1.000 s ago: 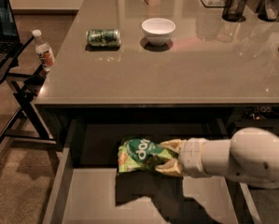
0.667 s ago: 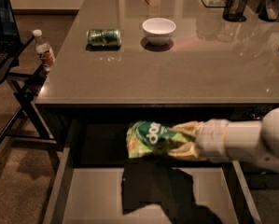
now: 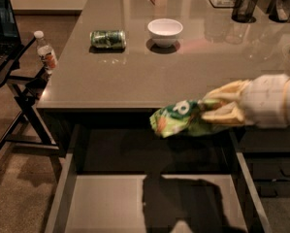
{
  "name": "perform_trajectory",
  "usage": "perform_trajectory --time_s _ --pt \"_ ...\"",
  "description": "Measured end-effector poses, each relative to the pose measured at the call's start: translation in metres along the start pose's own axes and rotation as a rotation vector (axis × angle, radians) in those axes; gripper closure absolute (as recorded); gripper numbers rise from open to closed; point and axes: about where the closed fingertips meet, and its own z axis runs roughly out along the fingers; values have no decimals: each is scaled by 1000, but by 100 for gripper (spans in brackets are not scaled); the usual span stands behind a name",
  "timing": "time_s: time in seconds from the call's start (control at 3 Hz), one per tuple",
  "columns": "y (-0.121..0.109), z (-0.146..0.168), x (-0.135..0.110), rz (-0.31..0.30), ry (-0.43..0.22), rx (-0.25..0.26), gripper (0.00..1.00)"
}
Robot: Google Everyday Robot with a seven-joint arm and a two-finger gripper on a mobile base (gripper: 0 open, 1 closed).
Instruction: Pick green rice chip bag from top drawer and place on counter
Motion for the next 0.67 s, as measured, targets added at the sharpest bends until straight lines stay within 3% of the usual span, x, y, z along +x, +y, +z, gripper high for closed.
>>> perform_trajectory --time_s 0.33,0.67 --pt "-43 -31 -31 -41 -30 71 100" --pt "-44 -29 -32 -36 -29 68 100"
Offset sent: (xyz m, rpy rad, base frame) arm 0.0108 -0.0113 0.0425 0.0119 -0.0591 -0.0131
